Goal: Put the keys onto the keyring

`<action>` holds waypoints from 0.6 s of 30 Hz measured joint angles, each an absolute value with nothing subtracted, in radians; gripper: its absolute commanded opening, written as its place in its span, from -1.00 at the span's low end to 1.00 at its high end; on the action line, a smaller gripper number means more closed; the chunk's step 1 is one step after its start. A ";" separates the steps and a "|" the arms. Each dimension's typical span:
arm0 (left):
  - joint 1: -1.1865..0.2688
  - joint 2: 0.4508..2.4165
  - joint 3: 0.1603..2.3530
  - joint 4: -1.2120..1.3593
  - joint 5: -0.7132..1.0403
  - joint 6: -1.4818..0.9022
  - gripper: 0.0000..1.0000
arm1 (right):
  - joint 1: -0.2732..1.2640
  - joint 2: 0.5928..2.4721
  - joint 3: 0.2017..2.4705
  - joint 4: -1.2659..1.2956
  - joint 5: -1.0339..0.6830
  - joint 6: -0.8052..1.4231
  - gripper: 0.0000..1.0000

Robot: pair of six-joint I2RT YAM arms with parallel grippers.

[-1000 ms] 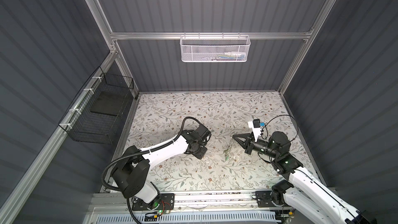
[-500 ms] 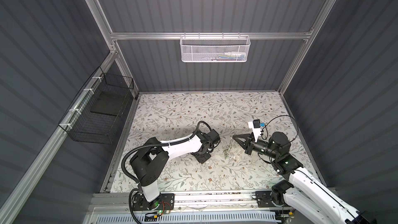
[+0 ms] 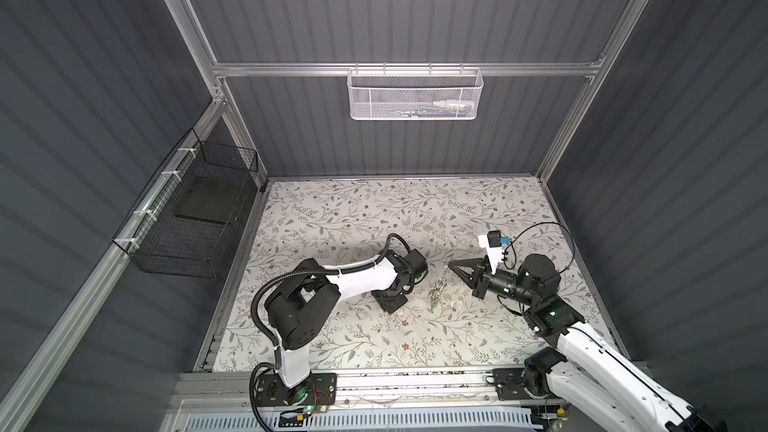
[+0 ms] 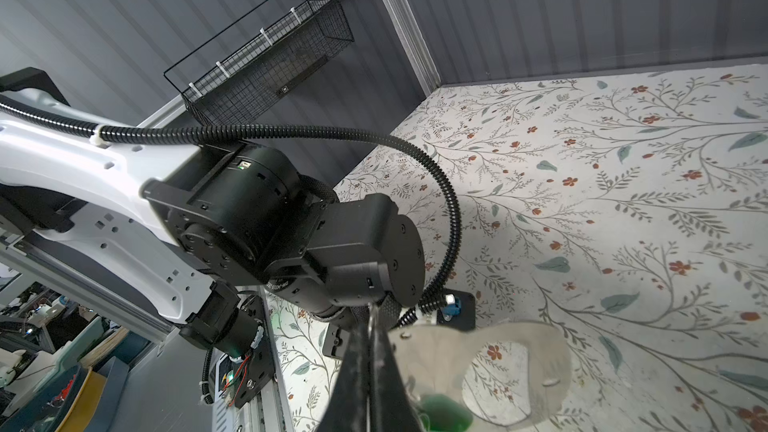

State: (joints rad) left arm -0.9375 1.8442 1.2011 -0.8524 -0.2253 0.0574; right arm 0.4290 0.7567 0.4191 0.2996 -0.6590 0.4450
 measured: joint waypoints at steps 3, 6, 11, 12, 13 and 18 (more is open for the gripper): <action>-0.937 1.850 1.208 -0.853 -0.229 0.062 -0.59 | 0.429 0.757 0.419 0.300 -0.659 0.445 -1.00; -0.937 1.866 1.209 -0.854 -0.235 0.062 -0.60 | 0.429 0.757 0.419 0.300 -0.662 0.445 -1.00; -0.937 1.867 1.211 -0.859 -0.243 0.064 -0.78 | 0.429 0.759 0.419 0.300 -0.666 0.445 -1.00; -0.937 1.867 1.212 -0.861 -0.244 0.065 -0.85 | 0.429 0.759 0.419 0.300 -0.666 0.445 -1.00; -0.937 1.867 1.213 -0.861 -0.244 0.068 -0.89 | 0.429 0.759 0.419 0.300 -0.666 0.445 -1.00; -0.937 1.867 1.224 -0.871 -0.252 0.068 -1.00 | 0.429 0.760 0.419 0.300 -0.667 0.445 -1.00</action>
